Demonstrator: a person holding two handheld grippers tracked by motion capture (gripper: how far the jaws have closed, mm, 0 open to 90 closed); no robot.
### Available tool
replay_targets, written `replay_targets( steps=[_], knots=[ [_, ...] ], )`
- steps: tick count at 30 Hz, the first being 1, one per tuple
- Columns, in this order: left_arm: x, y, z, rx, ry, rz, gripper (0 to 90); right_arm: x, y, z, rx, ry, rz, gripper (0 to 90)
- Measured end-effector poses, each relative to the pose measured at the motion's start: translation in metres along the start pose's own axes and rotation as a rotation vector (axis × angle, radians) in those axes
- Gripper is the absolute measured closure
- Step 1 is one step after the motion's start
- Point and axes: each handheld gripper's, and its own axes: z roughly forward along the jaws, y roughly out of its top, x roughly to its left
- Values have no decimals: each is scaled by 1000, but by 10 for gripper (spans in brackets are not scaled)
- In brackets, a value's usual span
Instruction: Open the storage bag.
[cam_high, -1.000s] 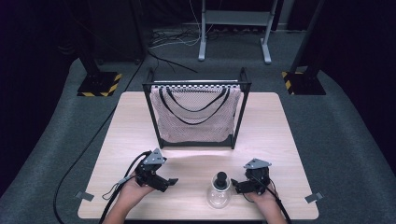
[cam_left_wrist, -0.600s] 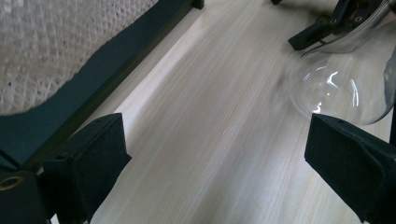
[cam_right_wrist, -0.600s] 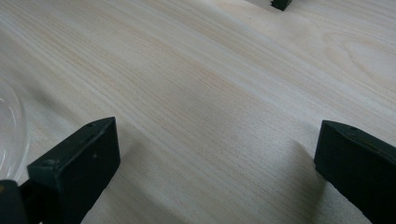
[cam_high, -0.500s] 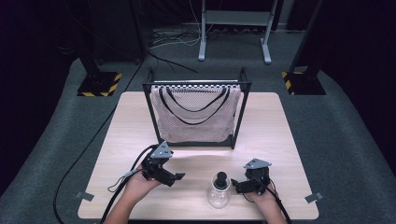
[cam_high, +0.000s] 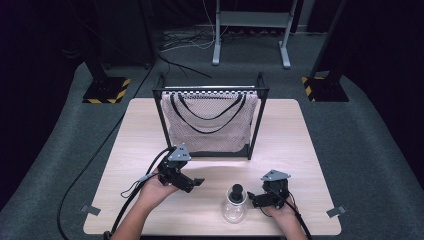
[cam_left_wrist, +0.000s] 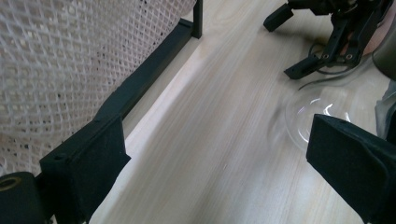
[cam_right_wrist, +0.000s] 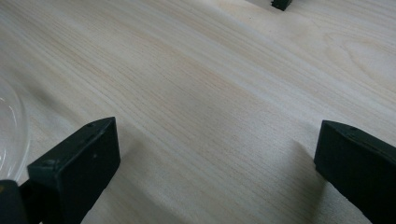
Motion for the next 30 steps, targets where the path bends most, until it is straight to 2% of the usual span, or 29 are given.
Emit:
replay_targets(
  steps=[16,21,30],
  knots=[
    [2,19,8,12,-12,37,42,0,0,0,0,0,0,0],
    [2,24,8,2,-19,38,42,0,0,0,0,0,0,0],
    [3,36,4,-11,-13,64,39,0,0,0,0,0,0,0]
  ],
)
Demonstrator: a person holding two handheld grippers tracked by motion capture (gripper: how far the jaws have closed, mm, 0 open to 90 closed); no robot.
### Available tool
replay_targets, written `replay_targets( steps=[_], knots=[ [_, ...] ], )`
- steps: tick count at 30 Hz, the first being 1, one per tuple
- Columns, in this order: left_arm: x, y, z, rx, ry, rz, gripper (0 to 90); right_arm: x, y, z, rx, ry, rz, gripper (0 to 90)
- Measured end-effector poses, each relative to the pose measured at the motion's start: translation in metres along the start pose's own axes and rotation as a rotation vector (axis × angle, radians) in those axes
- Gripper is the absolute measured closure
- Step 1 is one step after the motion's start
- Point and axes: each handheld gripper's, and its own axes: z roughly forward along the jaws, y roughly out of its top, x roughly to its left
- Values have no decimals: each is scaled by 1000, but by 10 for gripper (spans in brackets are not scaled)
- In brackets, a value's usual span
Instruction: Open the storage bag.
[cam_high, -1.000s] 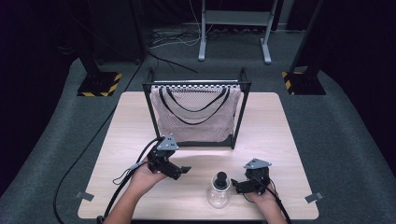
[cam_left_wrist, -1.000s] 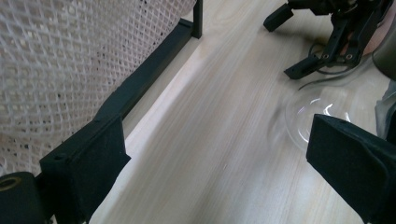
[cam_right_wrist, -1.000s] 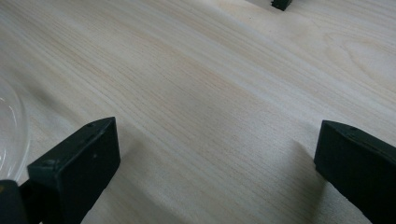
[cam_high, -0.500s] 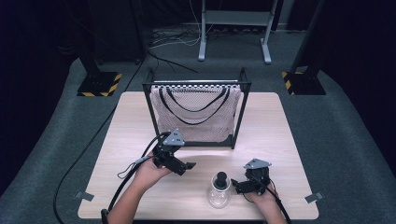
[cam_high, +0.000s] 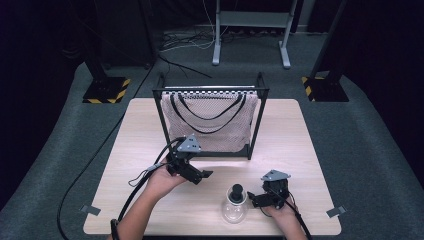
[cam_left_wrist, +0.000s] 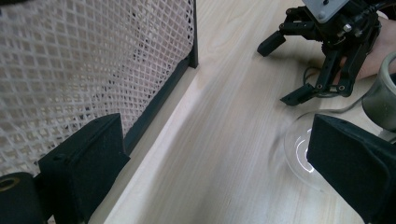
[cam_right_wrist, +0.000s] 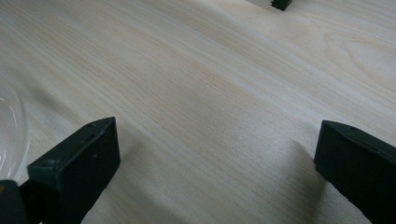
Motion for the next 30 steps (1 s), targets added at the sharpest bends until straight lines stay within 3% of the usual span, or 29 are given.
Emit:
replay_targets(
  steps=[17,21,30],
  knots=[
    [0,21,-14,-21,-3,20,13,0,0,0,0,0,0,0],
    [-1,28,-19,-44,-9,22,10,0,0,0,0,0,1,0],
    [-3,38,-20,-53,12,37,3,0,0,0,0,0,0,0]
  ],
)
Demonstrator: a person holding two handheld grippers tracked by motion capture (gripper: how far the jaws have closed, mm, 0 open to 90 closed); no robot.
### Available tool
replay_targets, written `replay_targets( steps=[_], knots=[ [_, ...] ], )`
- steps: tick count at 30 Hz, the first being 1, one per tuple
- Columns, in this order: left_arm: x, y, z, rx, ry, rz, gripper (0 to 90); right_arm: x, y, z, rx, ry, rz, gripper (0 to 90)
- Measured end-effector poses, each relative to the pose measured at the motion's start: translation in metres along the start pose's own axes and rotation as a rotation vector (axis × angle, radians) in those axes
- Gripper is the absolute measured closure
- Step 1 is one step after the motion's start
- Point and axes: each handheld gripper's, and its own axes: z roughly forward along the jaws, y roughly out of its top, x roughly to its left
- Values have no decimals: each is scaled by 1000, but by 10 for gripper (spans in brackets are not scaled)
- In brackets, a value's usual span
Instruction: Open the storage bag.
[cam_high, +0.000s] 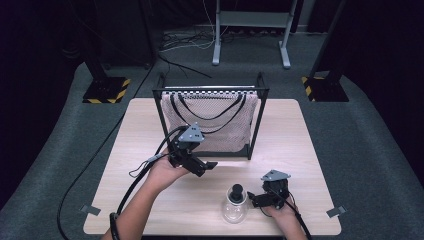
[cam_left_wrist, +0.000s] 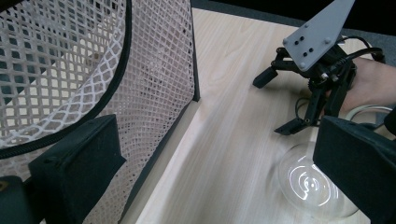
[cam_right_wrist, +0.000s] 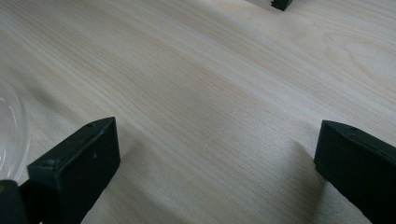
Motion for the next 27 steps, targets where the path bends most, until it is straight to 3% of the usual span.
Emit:
replay_targets(
  steps=[24,27],
  knots=[
    [12,20,7,-29,53,36,2,0,0,0,-1,0,1,0],
    [14,21,12,1,59,48,2,0,-1,0,-3,0,-3,0]
  ],
)
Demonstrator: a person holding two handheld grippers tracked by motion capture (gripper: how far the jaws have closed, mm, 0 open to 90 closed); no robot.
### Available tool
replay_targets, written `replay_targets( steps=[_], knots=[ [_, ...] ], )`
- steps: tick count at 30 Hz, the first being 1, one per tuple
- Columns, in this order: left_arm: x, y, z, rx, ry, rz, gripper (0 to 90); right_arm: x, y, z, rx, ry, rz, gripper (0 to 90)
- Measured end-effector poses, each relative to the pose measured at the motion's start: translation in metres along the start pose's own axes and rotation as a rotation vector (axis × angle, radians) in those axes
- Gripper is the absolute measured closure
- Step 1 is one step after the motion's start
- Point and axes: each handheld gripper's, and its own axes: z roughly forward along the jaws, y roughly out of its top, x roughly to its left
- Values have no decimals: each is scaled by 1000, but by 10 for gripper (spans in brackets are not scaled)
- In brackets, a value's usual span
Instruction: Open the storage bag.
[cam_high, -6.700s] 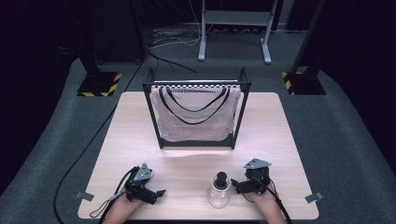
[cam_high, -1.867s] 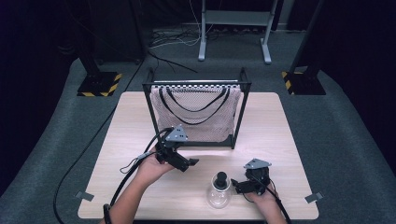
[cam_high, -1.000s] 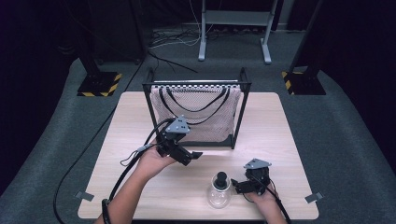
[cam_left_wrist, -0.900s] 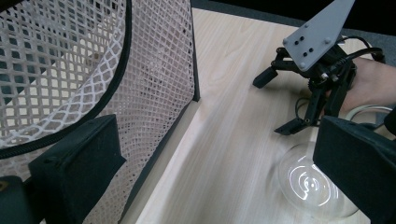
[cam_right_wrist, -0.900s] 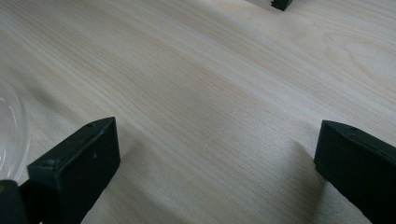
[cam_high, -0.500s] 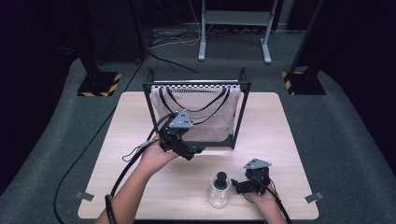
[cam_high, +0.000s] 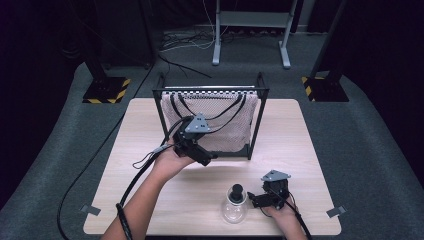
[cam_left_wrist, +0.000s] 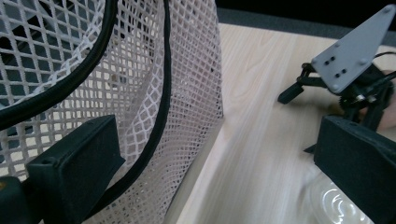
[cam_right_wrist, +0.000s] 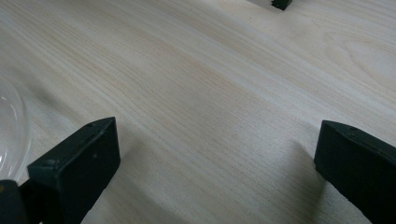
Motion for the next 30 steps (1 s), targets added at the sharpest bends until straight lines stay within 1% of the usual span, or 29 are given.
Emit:
replay_targets(
  steps=[4,6,8,11,16,18,22,25,28,30],
  knots=[
    [0,-1,6,27,5,11,2,0,0,0,1,1,2,0],
    [0,-1,7,31,8,13,2,0,0,0,1,1,2,0],
    [1,-2,8,28,3,3,2,0,0,0,0,0,0,0],
    [1,-2,9,31,4,1,2,0,0,0,0,0,-1,0],
    [1,-3,11,57,5,11,2,0,0,0,1,2,0,0],
    [0,-4,12,69,-5,6,3,0,0,0,0,1,-3,0],
    [-2,-6,12,92,-15,12,5,0,0,0,1,2,-1,0],
    [-6,-6,11,95,-41,10,4,0,0,0,2,2,1,0],
    [-9,-6,10,102,-47,20,3,0,0,0,1,2,1,0],
    [-11,-7,9,104,-60,18,3,0,0,0,2,2,1,0]
  ],
)
